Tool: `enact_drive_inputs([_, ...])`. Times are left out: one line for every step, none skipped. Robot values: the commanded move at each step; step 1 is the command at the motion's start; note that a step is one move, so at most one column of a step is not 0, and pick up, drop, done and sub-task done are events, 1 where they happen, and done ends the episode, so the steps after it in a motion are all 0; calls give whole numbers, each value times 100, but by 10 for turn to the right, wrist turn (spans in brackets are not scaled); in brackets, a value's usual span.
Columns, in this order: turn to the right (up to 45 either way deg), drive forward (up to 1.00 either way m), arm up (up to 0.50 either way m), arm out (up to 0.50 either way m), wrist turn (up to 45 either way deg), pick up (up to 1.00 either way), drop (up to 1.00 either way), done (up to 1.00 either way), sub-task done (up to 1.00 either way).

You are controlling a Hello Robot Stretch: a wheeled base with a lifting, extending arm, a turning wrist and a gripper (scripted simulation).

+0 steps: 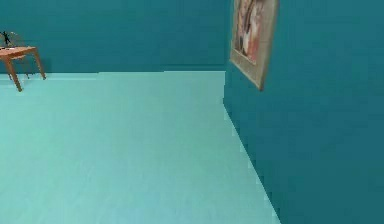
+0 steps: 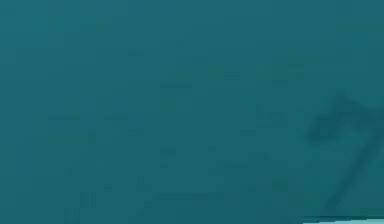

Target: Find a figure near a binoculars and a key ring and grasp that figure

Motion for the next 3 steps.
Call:
enact_drive_inputs([-360,0,0,0,0,0,0,0,0])
enact_drive_inputs([0,100,0,0,0,0,0,0,0])
enact_drive_inputs([0,100,0,0,0,0,0,0,0])
